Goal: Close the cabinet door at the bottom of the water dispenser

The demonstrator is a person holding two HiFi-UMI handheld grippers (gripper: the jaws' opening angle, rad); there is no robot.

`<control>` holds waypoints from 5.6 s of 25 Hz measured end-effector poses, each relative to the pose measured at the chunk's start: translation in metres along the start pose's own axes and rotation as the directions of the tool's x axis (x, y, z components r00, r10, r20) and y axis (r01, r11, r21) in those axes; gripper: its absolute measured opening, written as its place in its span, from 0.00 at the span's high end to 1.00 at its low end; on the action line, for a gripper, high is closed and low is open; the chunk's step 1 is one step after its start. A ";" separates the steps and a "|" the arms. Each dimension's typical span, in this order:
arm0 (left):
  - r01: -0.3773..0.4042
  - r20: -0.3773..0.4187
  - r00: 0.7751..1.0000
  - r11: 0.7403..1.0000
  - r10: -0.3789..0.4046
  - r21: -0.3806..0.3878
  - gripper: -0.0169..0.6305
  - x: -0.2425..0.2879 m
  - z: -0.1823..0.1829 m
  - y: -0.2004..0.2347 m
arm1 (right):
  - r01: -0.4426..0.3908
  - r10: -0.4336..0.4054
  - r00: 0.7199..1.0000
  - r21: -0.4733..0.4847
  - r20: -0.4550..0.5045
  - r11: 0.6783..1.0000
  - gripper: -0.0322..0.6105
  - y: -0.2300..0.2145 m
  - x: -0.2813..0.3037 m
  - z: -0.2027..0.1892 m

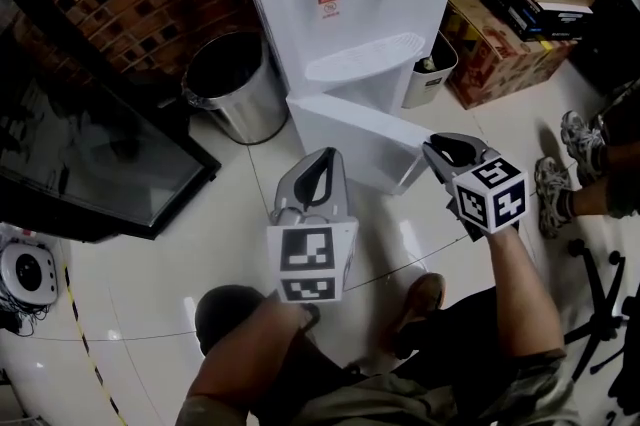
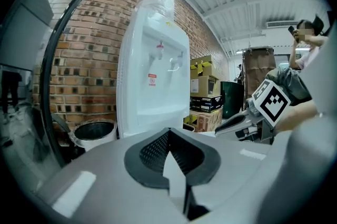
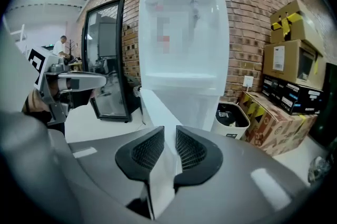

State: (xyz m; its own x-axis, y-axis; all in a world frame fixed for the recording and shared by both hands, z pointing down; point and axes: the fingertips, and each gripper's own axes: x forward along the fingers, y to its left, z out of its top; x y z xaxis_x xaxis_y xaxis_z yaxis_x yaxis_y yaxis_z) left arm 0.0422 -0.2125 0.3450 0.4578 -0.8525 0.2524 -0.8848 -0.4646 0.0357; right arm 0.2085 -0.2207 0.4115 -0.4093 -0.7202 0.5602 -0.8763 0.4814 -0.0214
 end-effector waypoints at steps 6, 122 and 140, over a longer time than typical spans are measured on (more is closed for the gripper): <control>-0.016 -0.001 1.000 1.000 0.016 0.004 0.97 0.010 -0.002 0.005 | 0.091 -0.094 0.994 0.054 0.053 0.994 0.87 -0.042 0.017 0.015; -0.300 0.133 0.947 0.953 0.292 0.039 0.97 -0.236 0.033 0.110 | -0.344 0.412 0.843 -0.241 0.346 0.907 0.95 0.321 -0.074 0.134; -0.299 0.142 0.946 0.954 0.291 0.036 0.97 -0.230 0.036 0.105 | -0.351 0.412 0.842 -0.226 0.348 0.909 0.95 0.316 -0.075 0.133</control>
State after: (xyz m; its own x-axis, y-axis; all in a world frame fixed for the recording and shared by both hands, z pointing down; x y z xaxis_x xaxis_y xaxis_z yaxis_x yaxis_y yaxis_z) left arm -0.1533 -0.0738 0.2555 0.1876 -0.9758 0.1122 -0.9775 -0.1966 -0.0760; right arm -0.0719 -0.0809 0.2525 -0.7940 -0.5822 0.1750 -0.5952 0.8031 -0.0284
